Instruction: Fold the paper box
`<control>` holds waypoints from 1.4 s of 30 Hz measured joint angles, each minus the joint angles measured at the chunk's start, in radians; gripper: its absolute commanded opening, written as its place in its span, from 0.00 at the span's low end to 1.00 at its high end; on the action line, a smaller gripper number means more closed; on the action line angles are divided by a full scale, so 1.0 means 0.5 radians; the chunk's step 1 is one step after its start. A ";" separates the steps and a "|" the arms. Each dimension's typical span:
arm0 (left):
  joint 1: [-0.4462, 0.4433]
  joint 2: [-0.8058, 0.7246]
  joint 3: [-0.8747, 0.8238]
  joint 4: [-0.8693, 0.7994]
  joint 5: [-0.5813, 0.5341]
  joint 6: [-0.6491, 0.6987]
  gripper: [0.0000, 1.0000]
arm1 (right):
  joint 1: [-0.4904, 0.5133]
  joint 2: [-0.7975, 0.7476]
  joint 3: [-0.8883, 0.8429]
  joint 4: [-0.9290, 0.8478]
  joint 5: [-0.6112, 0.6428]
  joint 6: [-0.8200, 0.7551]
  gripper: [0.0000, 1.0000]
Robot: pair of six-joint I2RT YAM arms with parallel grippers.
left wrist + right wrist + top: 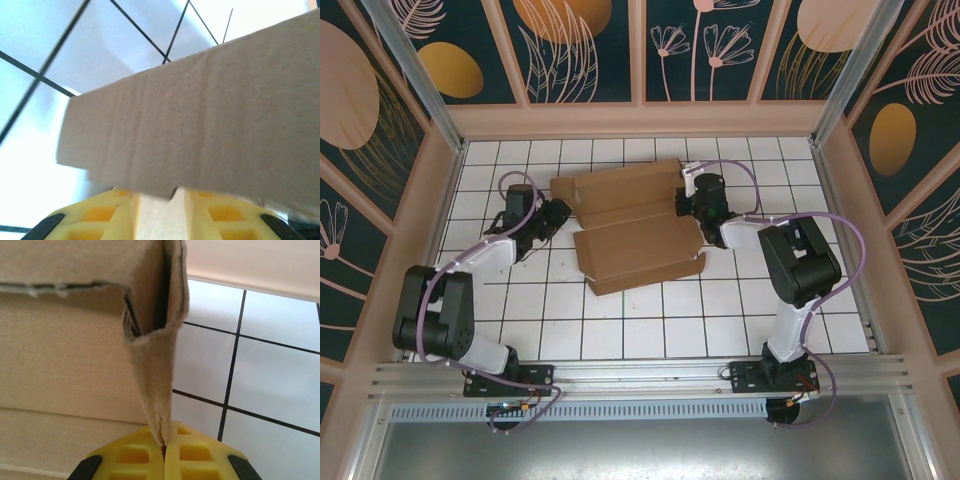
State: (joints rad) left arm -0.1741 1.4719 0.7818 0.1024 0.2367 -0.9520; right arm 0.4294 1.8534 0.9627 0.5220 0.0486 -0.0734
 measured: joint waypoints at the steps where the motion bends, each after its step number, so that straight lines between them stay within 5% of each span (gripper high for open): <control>1: 0.005 -0.050 -0.001 -0.038 -0.031 0.036 0.31 | -0.004 0.000 0.000 0.000 0.004 -0.003 0.05; 11: 0.044 -0.806 -0.067 0.037 -0.690 0.542 0.43 | -0.047 0.019 0.043 -0.037 -0.019 -0.014 0.05; 19: 0.076 -0.127 -0.100 0.307 -0.901 0.952 0.35 | -0.052 0.054 0.105 -0.075 -0.065 -0.029 0.06; 29: 0.100 0.051 -0.138 0.626 -0.445 1.364 0.33 | -0.061 0.081 0.160 -0.119 -0.111 -0.044 0.08; 42: 0.098 0.130 -0.137 0.674 -0.024 1.417 0.35 | -0.063 0.105 0.191 -0.125 -0.139 -0.043 0.08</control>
State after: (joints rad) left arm -0.1253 1.5368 0.7136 0.4397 0.2245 -0.2436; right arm 0.3981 1.9060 1.0580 0.4595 -0.0208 -0.0948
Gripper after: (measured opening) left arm 0.342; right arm 0.085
